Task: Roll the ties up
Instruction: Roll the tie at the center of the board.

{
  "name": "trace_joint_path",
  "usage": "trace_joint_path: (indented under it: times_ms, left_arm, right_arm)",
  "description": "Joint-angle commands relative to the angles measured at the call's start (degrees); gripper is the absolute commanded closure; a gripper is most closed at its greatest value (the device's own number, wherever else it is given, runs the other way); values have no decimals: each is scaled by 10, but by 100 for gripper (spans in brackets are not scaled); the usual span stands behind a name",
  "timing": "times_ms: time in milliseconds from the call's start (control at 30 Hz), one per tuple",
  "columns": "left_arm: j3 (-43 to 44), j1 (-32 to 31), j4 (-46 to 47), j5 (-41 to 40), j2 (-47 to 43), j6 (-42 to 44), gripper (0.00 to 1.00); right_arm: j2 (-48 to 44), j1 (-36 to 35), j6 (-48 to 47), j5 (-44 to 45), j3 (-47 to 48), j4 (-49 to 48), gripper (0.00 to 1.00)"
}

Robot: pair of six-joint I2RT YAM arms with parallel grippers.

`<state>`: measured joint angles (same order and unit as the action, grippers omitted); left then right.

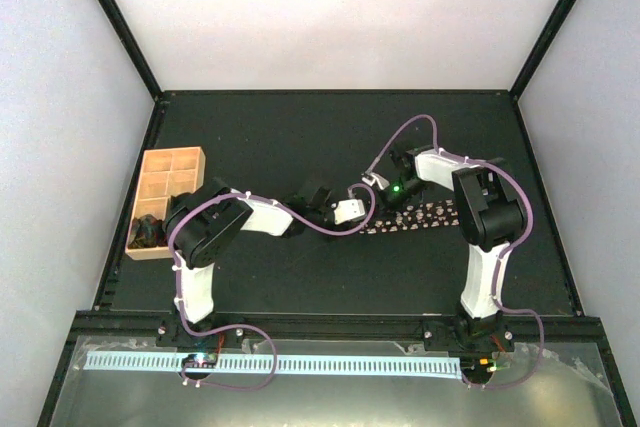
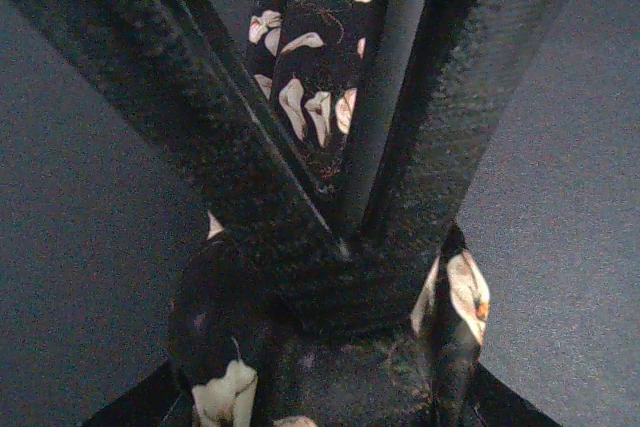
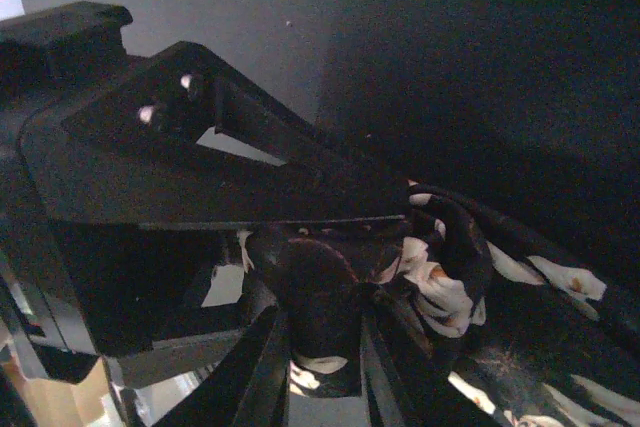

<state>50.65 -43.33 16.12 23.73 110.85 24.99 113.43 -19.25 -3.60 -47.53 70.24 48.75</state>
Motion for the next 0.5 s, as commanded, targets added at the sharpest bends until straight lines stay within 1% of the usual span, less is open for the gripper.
trace_joint_path:
  times_ms: [0, 67, 100, 167, 200, 233, 300, 367, 433, 467]
  left_arm:
    - [-12, -6, -66, -40, 19, 10, 61]
    - [-10, -6, -65, -39, 20, 10, 61]
    - [-8, -6, -66, -39, 20, 10, 61]
    - [-6, -6, -67, -39, 20, 11, 61]
    - [-6, -6, -67, -39, 20, 11, 61]
    - [-6, -6, -67, -38, 21, 11, 61]
    - [-6, -7, -67, -38, 22, 12, 61]
    - [-6, -7, -67, -37, 23, 11, 61]
    - [-5, -7, -67, -35, 23, 10, 61]
    - [-5, -6, -67, -36, 23, 10, 61]
  right_arm:
    - [19, -1, -4, 62, -3, -2, 86]
    - [22, -1, -1, 67, 2, -1, 87]
    - [22, -1, 2, 70, 5, -2, 82]
    - [21, -1, 5, 72, 10, 1, 64]
    - [19, -1, 7, 69, 12, 1, 61]
    - [18, -1, 10, 62, 13, 0, 60]
    - [22, -5, 16, 53, 17, -5, 62]
    - [32, -13, 14, 50, 26, -6, 67]
    - [42, -17, 11, 50, 32, -4, 77]
    - [44, -18, 9, 52, 32, -2, 88]
